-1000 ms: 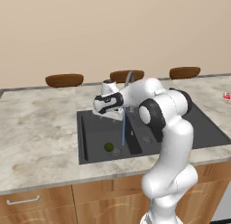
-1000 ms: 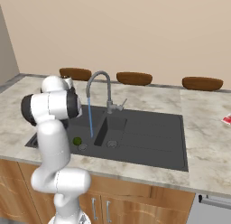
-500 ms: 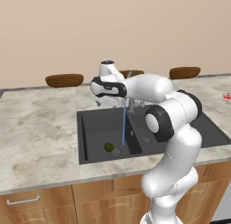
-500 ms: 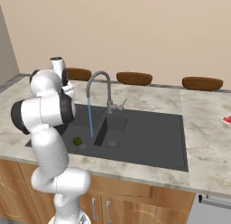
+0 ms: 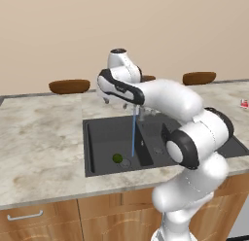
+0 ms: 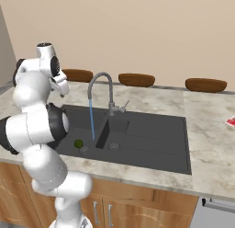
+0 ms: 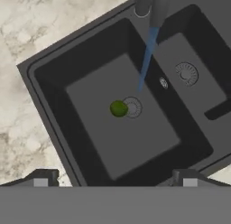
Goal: Turn on the sink faucet. Then move the lime from the counter to the sink. Turn off the sink. Move the vegetable from the sink to the pot next to the stove. Finally move the pot to the rear right burner.
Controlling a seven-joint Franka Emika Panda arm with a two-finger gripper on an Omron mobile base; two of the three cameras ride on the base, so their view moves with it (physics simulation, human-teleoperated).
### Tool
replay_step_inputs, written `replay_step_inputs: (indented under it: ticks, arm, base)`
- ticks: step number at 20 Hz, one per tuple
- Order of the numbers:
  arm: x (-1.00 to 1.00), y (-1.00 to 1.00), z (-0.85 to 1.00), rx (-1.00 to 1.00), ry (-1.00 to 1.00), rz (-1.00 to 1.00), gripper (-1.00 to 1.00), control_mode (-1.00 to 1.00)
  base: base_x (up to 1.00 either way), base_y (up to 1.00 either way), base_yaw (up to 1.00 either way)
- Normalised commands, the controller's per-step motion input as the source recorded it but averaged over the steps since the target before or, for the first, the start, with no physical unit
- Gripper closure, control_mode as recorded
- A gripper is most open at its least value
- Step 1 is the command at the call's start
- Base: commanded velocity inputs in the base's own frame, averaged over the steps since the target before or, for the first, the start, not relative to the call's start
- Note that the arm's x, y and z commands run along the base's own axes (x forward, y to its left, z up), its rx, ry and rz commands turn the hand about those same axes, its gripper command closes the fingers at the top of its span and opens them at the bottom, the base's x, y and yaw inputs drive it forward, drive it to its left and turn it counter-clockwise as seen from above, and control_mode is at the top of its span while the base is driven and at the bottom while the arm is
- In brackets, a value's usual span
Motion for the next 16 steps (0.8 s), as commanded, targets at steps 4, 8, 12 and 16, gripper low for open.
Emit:
replay_step_inputs:
  ticks: [4,8,12,16]
  arm:
    - [-0.76,-0.15,0.4,0.0,-0.17,0.2,-1.0,-1.0]
    - [-0.85,-0.21,0.35,0.0,-0.15,0.22,-1.0,-1.0]
    - [-0.92,-0.22,0.26,0.0,-0.12,0.22,-1.0,-1.0]
    - [-0.91,-0.35,0.17,0.0,-0.11,0.21,-1.0,-1.0]
  base:
    - [0.0,0.0,0.0]
    - [0.0,0.0,0.0]
    - [0.0,0.0,0.0]
    - [0.0,0.0,0.0]
